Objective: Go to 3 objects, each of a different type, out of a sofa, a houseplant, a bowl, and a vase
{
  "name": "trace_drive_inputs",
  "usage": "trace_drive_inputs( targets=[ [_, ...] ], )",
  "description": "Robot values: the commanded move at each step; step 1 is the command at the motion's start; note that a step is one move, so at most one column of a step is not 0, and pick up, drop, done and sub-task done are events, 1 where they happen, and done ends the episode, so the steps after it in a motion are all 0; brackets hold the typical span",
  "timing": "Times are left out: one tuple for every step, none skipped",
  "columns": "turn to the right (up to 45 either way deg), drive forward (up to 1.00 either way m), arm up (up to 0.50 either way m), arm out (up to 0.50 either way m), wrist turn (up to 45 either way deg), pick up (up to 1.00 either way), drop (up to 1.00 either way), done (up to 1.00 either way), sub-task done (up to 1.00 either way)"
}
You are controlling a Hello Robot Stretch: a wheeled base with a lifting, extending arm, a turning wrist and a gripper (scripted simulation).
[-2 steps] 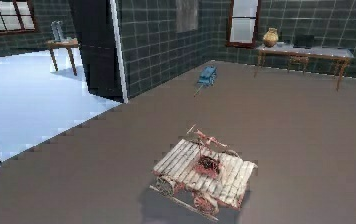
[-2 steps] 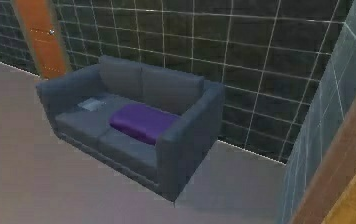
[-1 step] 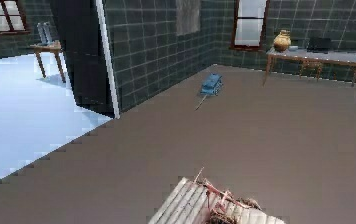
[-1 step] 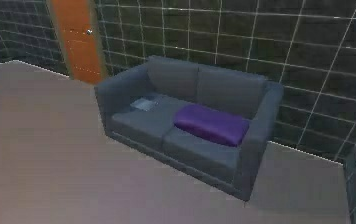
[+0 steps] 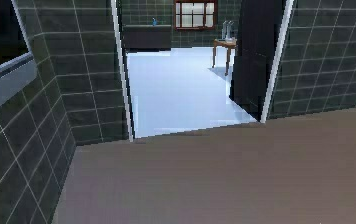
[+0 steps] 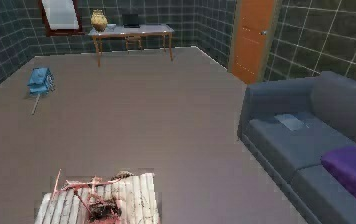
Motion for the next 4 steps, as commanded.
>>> trace_drive_inputs(
  targets=[
    [-12.0,0.00,0.00,0.00,0.0,0.00,0.00,0.00,0.00],
    [0.0,0.90,0.00,0.00,0.0,0.00,0.00,0.00,0.00],
    [45.0,0.00,0.00,0.00,0.0,0.00,0.00,0.00,0.00],
    [15.0,0.00,0.00,0.00,0.0,0.00,0.00,0.00,0.00]
  ],
)
